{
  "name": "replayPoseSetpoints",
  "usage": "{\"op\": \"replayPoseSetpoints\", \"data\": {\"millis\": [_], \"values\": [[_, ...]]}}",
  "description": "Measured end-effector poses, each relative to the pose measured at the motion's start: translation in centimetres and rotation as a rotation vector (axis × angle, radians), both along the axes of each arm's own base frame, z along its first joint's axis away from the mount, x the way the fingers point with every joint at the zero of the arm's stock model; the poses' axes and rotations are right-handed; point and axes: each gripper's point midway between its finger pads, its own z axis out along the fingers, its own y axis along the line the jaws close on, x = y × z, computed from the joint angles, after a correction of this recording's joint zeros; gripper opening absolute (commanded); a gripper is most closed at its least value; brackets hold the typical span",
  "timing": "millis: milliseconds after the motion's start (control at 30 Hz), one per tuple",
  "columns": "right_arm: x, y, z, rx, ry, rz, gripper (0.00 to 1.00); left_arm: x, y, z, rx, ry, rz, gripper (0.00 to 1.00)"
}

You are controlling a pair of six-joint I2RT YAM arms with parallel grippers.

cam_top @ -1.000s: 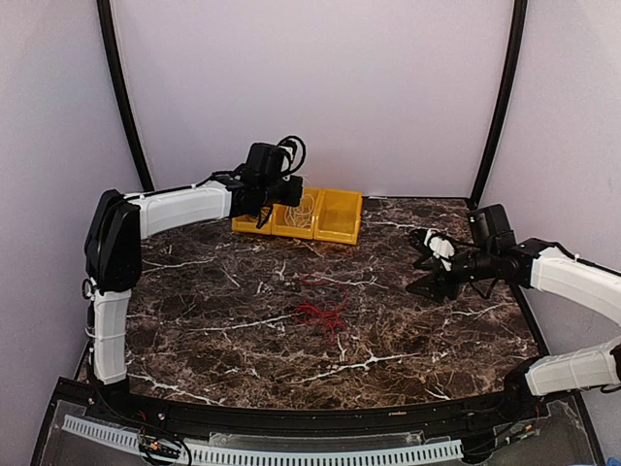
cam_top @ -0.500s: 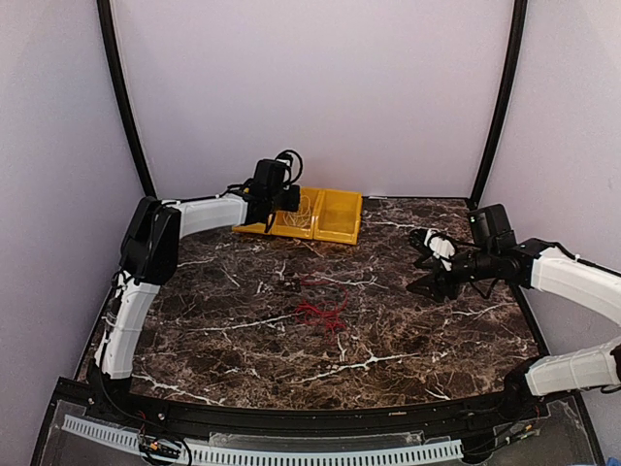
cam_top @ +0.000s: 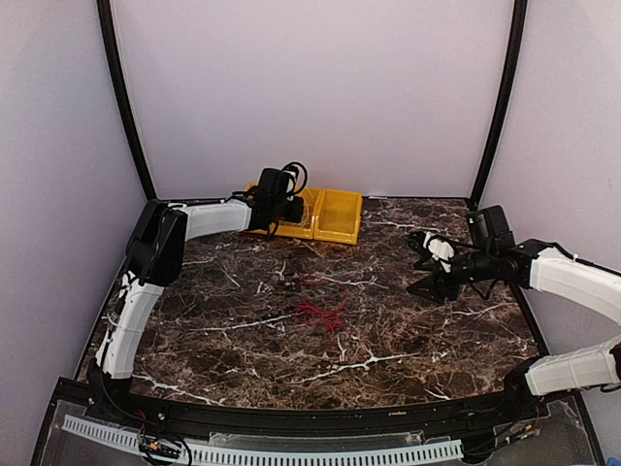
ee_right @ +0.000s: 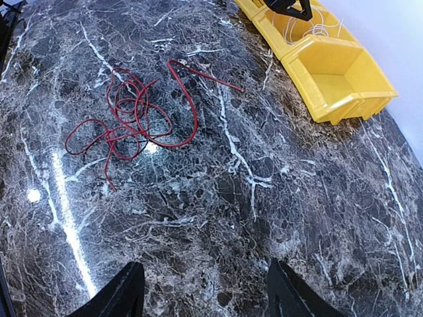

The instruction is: Untangle the cables

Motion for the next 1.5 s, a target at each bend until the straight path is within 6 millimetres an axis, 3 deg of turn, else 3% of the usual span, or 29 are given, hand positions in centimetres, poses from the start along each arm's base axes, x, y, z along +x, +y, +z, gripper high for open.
{"op": "replayPoseSetpoints", "data": {"millis": [67, 133, 233, 333, 567, 767, 900, 1033, 1133, 1300, 1500], "values": [[0.0, 0.0, 0.0, 0.0, 0.0, 0.0, 0.65, -0.1, -0.1, 0.0, -0.001, 0.006, -0.006, 0.1], [0.0, 0.0, 0.0, -0.001, 0.001, 0.0, 0.65, -0.3, -0.1, 0.2, -0.006, 0.013, -0.013, 0.22], [0.0, 0.0, -0.1, -0.001, 0.003, 0.0, 0.65, -0.8, -0.1, 1.1, -0.018, 0.02, -0.021, 0.31], [0.0, 0.0, -0.1, -0.002, 0.002, -0.001, 0.65, -1.5, 0.1, 3.1, -0.04, 0.014, -0.028, 0.38], [0.0, 0.0, -0.1, -0.002, 0.003, 0.0, 0.65, -4.6, 1.3, 9.2, -0.087, -0.019, -0.054, 0.41], [-0.1, 0.1, -0.1, 0.001, 0.002, 0.006, 0.65, -12.0, 2.8, 11.8, -0.127, -0.006, -0.129, 0.44], [-0.2, 0.3, -0.1, 0.01, 0.007, 0.018, 0.63, -18.2, 0.8, 12.4, -0.136, 0.014, -0.253, 0.46], [-0.4, 0.8, -0.8, 0.01, 0.038, 0.038, 0.62, -25.9, -3.2, 10.7, -0.116, 0.059, -0.444, 0.47], [-0.4, 1.7, -1.8, -0.006, 0.08, 0.063, 0.61, -29.7, -4.4, 6.9, -0.074, 0.13, -0.534, 0.47], [-0.6, 2.4, -2.6, -0.019, 0.11, 0.085, 0.61, -30.0, -4.2, 2.0, 0.026, 0.184, -0.528, 0.47], [-0.6, 2.5, -2.6, -0.018, 0.109, 0.086, 0.62, -27.2, -5.4, -2.6, 0.202, 0.172, -0.509, 0.44]]}}
